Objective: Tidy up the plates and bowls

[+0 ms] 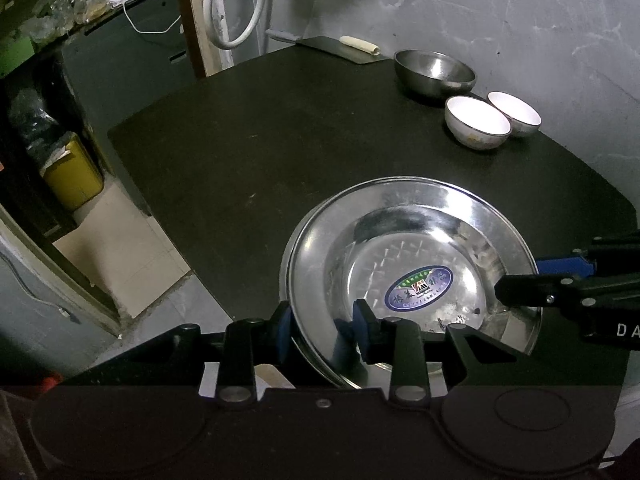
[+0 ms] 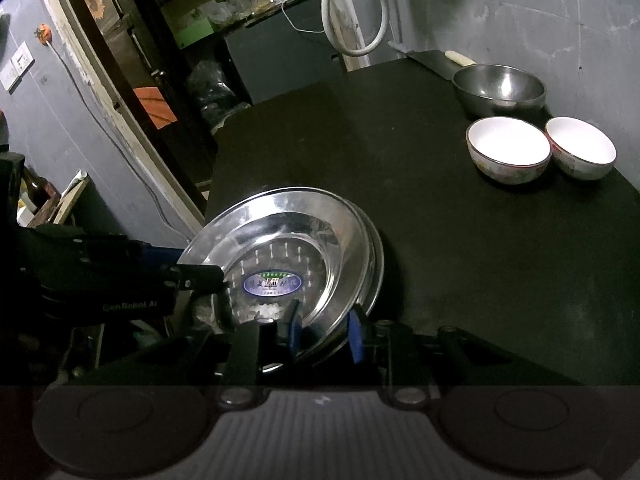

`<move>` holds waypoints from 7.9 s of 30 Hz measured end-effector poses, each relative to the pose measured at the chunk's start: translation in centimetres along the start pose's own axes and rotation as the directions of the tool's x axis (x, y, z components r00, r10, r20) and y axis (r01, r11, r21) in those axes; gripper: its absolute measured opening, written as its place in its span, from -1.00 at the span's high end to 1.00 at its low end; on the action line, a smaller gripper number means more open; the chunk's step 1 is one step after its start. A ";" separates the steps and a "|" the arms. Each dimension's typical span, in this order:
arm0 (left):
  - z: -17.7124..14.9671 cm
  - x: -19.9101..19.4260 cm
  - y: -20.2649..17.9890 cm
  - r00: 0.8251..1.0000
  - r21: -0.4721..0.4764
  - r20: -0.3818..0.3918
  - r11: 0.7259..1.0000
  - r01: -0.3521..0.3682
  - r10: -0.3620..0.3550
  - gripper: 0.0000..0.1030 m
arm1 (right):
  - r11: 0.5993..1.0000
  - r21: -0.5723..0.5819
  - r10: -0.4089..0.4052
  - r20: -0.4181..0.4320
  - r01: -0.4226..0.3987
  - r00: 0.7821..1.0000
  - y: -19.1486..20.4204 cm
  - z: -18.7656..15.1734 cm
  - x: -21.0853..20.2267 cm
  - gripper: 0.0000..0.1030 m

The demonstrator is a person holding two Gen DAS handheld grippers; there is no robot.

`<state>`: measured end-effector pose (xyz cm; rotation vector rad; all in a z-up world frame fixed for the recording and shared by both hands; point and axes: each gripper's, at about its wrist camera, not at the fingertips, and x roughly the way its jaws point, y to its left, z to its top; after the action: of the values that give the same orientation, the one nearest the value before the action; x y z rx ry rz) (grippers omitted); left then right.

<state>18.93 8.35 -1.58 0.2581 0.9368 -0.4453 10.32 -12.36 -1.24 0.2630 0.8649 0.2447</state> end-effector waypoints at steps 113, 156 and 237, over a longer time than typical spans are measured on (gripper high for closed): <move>24.8 22.6 -6.7 0.971 -0.223 0.165 0.952 0.209 -0.174 0.69 | 0.965 0.081 -0.262 0.204 0.250 0.943 -20.8 17.6 11.2 0.48; -1.9 -1.2 -13.1 0.979 -0.337 -0.069 0.928 0.156 -0.190 0.70 | 0.990 0.138 0.030 -0.002 -0.029 1.000 -12.2 -6.2 -9.7 0.56; 8.2 1.8 -9.3 0.991 -0.360 0.099 0.931 -0.050 0.091 -0.98 | 0.993 0.111 -0.044 0.122 0.031 0.992 -17.4 2.2 -6.3 -1.00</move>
<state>21.31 -3.52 1.39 -0.0657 0.8748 -0.2136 9.89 -31.02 -1.07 0.3599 0.7601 0.1445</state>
